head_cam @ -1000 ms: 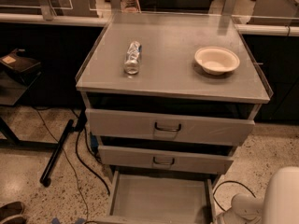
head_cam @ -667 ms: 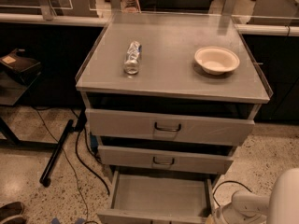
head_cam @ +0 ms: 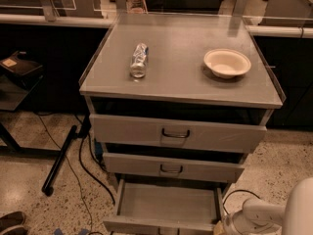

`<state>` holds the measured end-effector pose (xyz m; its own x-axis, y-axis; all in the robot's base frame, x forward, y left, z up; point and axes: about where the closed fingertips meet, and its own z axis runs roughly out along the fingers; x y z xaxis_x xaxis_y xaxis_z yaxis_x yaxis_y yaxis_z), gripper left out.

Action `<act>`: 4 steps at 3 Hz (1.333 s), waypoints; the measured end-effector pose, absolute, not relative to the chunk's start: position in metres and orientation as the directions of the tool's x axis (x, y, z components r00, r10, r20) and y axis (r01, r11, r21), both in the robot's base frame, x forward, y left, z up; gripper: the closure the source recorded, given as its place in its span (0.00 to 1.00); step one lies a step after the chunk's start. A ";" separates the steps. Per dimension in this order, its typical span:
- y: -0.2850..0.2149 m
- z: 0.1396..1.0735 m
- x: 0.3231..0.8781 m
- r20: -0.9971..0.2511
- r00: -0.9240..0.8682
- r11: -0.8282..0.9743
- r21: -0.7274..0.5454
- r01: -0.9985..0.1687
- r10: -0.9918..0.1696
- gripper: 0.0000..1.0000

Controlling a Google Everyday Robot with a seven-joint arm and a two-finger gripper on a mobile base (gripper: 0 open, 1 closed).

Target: Close bottom drawer

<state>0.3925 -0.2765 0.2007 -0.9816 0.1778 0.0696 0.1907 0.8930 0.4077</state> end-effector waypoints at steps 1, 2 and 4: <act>-0.278 0.193 0.387 0.099 -0.979 0.892 0.403 0.204 0.179 1.00; -0.290 0.172 0.387 0.137 -0.964 0.886 0.380 0.265 0.230 1.00; -0.293 0.180 0.422 0.063 -0.954 0.864 0.410 0.292 0.292 1.00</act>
Offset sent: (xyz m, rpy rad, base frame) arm -0.0026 -0.0343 -0.0568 -0.0379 0.1216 -0.1300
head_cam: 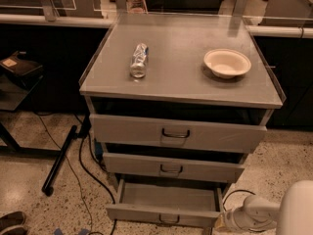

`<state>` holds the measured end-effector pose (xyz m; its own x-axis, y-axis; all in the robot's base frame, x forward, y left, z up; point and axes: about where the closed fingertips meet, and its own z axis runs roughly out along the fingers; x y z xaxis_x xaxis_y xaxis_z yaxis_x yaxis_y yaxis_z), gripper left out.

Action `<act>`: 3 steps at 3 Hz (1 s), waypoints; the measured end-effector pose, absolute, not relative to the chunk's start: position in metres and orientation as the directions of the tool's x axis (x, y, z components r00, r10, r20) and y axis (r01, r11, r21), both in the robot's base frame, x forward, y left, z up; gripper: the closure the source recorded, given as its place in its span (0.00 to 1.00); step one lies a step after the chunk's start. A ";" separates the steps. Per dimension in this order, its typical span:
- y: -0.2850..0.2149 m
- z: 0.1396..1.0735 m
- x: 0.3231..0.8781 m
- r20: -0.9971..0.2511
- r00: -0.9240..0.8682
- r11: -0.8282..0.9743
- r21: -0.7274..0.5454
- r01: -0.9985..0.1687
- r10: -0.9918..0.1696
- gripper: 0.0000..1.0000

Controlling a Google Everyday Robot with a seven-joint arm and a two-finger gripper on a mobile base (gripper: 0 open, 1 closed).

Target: Close bottom drawer

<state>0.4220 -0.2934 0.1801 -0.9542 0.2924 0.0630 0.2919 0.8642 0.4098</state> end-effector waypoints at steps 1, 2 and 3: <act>-0.293 0.180 0.422 0.063 -0.954 0.864 0.410 0.292 0.292 1.00; -0.290 0.176 0.443 0.028 -0.939 0.848 0.421 0.323 0.344 1.00; -0.289 0.176 0.458 -0.001 -0.927 0.839 0.427 0.339 0.375 1.00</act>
Offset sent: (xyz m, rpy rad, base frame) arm 0.0607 0.0035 -0.0086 -0.0069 -0.1108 -0.1591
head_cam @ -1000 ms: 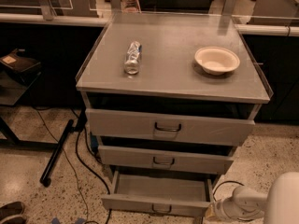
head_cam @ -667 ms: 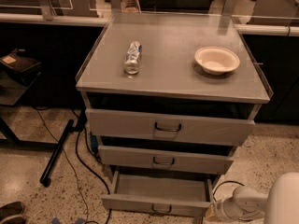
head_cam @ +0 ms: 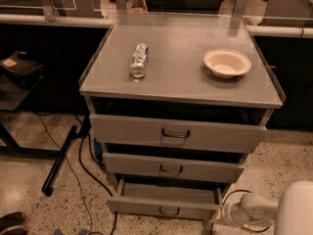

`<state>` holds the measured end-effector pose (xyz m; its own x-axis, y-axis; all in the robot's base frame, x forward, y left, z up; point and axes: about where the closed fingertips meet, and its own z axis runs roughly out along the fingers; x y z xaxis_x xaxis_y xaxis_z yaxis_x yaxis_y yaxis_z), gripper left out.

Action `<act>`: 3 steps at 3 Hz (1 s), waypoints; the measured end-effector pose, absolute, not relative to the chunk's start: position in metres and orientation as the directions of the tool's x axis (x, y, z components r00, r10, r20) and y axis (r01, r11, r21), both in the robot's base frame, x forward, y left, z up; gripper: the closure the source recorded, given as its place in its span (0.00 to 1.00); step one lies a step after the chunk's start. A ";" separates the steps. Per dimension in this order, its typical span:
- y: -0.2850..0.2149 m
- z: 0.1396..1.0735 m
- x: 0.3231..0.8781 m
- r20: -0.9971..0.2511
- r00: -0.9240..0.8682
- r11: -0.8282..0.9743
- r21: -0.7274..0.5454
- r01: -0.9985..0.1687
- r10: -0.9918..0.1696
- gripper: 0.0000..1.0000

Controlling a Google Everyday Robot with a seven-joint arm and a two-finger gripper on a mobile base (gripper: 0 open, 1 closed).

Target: Close bottom drawer

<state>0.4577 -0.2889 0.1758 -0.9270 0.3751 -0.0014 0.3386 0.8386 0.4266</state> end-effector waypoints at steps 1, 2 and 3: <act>-0.290 0.180 0.499 -0.089 -0.894 0.823 0.440 0.360 0.438 1.00; -0.288 0.177 0.502 -0.087 -0.892 0.821 0.439 0.364 0.443 1.00; -0.288 0.174 0.525 -0.117 -0.862 0.802 0.445 0.399 0.493 1.00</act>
Offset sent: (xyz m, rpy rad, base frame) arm 0.0385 -0.0010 0.0034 -0.0187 -0.0779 -0.0630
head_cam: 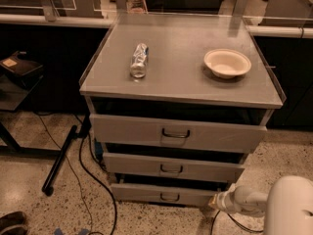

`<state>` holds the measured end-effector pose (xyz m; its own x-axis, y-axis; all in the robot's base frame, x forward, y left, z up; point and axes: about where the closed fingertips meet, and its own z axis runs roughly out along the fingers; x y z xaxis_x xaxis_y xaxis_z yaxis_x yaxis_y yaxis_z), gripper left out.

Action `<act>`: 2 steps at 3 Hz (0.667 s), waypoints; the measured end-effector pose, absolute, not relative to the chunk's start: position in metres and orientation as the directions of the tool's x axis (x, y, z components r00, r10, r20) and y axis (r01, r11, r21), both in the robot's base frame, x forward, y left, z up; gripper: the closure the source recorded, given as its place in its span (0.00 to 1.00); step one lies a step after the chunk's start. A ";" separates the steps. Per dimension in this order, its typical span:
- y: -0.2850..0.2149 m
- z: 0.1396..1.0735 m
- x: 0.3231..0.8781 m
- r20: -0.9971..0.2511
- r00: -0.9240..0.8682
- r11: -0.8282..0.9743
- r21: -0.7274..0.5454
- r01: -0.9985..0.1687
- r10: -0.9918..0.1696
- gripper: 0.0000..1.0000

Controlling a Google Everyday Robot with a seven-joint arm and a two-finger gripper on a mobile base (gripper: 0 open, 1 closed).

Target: Close bottom drawer

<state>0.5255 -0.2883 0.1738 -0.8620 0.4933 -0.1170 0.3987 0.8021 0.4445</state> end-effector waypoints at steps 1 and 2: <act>-0.292 0.166 0.555 -0.156 -0.810 0.769 0.453 0.450 0.566 1.00; -0.295 0.161 0.570 -0.177 -0.774 0.747 0.459 0.481 0.607 1.00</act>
Offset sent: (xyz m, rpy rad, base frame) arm 0.0760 -0.0183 -0.0203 -0.0311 -0.1041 -0.2403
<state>0.5702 -0.2953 0.1606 -0.7745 0.6074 -0.1769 0.4811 0.7470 0.4588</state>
